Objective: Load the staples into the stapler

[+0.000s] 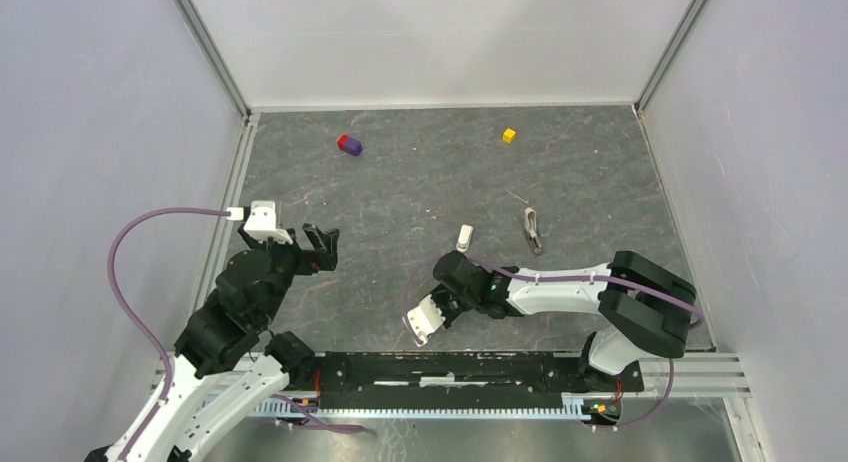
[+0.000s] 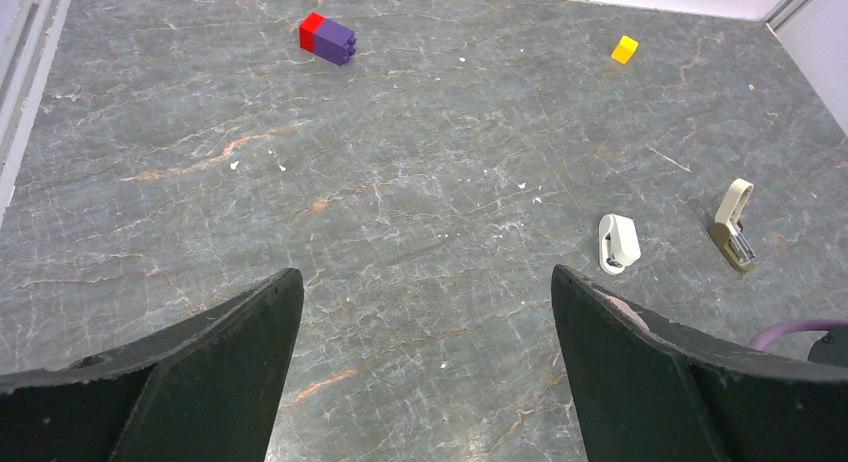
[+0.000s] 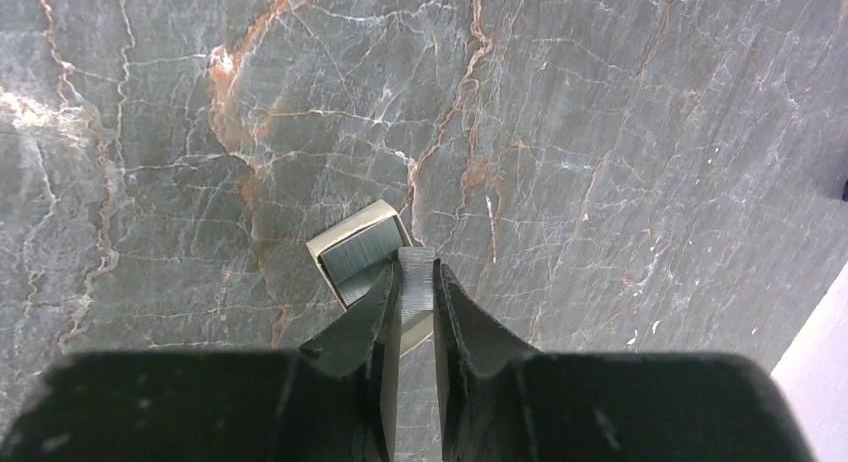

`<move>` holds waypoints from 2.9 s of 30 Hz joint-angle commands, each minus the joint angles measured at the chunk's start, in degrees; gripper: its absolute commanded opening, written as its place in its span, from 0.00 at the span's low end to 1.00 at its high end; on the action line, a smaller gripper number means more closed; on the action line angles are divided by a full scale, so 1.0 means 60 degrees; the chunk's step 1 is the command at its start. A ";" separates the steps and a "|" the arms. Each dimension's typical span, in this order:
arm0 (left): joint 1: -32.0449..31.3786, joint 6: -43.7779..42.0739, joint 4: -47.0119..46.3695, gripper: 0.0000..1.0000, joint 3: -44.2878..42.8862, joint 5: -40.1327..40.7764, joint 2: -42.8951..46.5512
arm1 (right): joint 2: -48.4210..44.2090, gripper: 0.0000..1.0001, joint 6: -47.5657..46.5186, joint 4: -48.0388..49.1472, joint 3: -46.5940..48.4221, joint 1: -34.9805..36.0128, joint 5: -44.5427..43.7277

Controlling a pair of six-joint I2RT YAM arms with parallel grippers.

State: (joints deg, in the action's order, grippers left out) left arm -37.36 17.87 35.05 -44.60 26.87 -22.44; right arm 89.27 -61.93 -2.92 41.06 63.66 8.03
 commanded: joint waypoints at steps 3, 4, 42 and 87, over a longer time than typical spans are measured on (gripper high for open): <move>0.0001 -0.0546 -0.0177 1.00 0.0034 0.0150 0.0064 | 0.0037 0.19 0.0016 -0.0186 0.0258 0.0036 -0.0095; 0.0000 -0.0546 -0.0178 1.00 0.0036 0.0157 0.0064 | 0.0020 0.18 0.0026 -0.0171 0.0261 0.0036 -0.0095; 0.0000 -0.0535 -0.0232 1.00 0.0053 -0.0036 0.0077 | -0.2863 0.21 0.7235 -0.0282 -0.1338 -0.3632 -0.2150; 0.0000 -0.0532 -0.0253 1.00 0.0079 -0.0070 0.0004 | -0.0928 0.27 0.9353 -0.1491 -0.0835 -0.5085 -0.1527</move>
State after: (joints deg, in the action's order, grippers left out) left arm -37.36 17.87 35.03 -44.16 26.44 -22.33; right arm 82.59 -7.31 -6.70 36.34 33.58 -2.42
